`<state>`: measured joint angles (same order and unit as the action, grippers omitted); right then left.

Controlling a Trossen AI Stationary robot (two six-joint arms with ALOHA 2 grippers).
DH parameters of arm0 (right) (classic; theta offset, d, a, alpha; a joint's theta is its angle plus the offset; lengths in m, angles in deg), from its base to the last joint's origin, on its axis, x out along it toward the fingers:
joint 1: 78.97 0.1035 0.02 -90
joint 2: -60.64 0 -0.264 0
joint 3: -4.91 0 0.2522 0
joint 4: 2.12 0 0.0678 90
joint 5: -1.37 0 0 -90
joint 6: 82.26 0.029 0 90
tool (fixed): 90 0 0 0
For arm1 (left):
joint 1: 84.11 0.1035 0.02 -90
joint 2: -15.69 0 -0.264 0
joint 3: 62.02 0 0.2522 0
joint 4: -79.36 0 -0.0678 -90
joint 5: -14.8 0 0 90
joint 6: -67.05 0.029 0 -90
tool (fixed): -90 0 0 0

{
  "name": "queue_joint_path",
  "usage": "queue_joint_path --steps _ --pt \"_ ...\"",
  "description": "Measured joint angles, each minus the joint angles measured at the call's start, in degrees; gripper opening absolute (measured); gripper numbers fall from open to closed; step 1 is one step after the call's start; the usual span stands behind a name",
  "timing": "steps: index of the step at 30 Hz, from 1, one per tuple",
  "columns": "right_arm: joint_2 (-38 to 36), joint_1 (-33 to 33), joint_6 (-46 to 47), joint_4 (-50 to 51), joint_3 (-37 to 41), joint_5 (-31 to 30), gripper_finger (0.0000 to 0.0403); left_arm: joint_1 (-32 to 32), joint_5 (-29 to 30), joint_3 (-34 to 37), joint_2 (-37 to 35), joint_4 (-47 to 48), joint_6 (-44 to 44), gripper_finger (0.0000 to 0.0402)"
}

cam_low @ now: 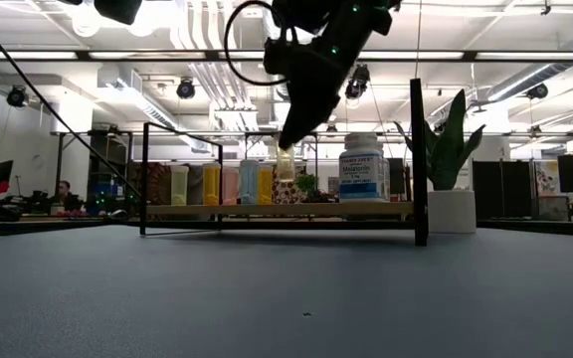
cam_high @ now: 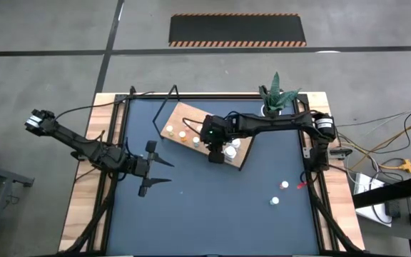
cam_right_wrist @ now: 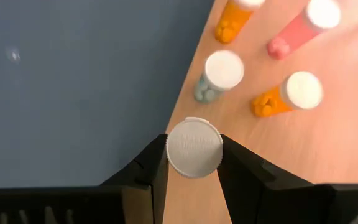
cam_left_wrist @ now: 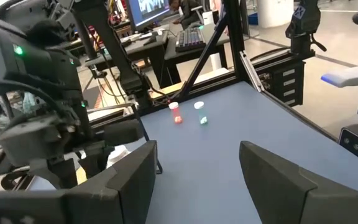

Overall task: Pick and place medicine bottles onto shelf by color
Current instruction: Put the yellow pill bottle on the shelf

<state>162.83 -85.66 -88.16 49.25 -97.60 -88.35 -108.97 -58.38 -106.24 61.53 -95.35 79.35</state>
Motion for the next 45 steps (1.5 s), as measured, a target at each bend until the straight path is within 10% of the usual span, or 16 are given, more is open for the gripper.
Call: queue_joint_path --steps 33,45 --pt "3.35 0.17 -3.12 0.66 0.87 -0.17 0.0110 0.00 0.00 0.24 -0.02 -0.02 0.00 0.0212" --pt "3.39 0.17 -2.72 1.07 0.92 -0.24 0.0166 0.00 0.01 0.54 -0.02 -0.02 0.01 0.0212"
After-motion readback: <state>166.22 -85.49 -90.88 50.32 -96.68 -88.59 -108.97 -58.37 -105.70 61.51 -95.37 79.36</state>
